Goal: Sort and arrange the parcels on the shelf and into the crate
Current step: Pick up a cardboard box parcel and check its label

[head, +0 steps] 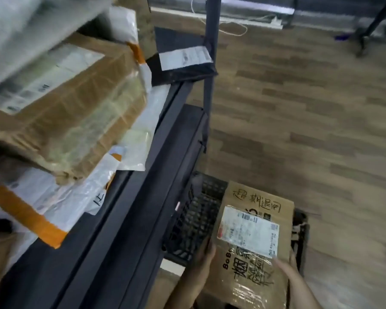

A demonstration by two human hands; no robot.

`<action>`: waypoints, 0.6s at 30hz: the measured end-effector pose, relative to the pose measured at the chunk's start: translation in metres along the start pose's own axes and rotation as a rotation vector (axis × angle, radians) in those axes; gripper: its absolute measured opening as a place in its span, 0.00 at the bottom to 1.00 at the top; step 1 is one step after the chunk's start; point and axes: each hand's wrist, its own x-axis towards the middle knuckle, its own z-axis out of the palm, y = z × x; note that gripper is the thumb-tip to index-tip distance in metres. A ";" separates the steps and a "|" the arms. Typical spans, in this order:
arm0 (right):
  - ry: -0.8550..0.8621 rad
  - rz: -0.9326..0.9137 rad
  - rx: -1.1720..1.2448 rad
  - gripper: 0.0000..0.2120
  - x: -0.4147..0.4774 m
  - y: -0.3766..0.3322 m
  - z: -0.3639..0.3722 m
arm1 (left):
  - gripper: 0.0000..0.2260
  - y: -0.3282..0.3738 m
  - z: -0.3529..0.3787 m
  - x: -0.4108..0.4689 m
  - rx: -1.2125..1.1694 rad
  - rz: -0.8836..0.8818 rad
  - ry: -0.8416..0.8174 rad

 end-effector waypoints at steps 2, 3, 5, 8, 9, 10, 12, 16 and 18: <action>0.035 0.066 0.088 0.45 0.039 0.024 0.014 | 0.24 -0.019 -0.014 0.045 -0.032 -0.022 0.019; 0.018 0.094 0.145 0.39 0.056 0.036 0.021 | 0.24 -0.027 -0.022 0.067 -0.056 -0.023 0.033; -0.091 0.133 0.177 0.28 0.084 0.057 0.033 | 0.24 -0.042 -0.038 0.106 -0.058 -0.023 0.076; -0.125 0.117 0.170 0.20 0.129 0.085 0.047 | 0.22 -0.065 -0.059 0.151 0.029 -0.036 0.089; -0.129 0.112 0.146 0.20 0.143 0.094 0.052 | 0.21 -0.071 -0.065 0.164 0.047 -0.025 0.082; -0.133 0.107 0.115 0.21 0.156 0.102 0.056 | 0.21 -0.076 -0.069 0.175 0.059 -0.019 0.082; -0.139 0.110 0.060 0.21 0.179 0.113 0.061 | 0.20 -0.084 -0.072 0.195 0.086 -0.023 0.102; -0.185 0.153 0.074 0.20 0.216 0.131 0.065 | 0.22 -0.099 -0.068 0.228 0.155 -0.051 0.122; -0.190 0.157 0.120 0.21 0.232 0.142 0.068 | 0.22 -0.107 -0.069 0.247 0.186 -0.047 0.154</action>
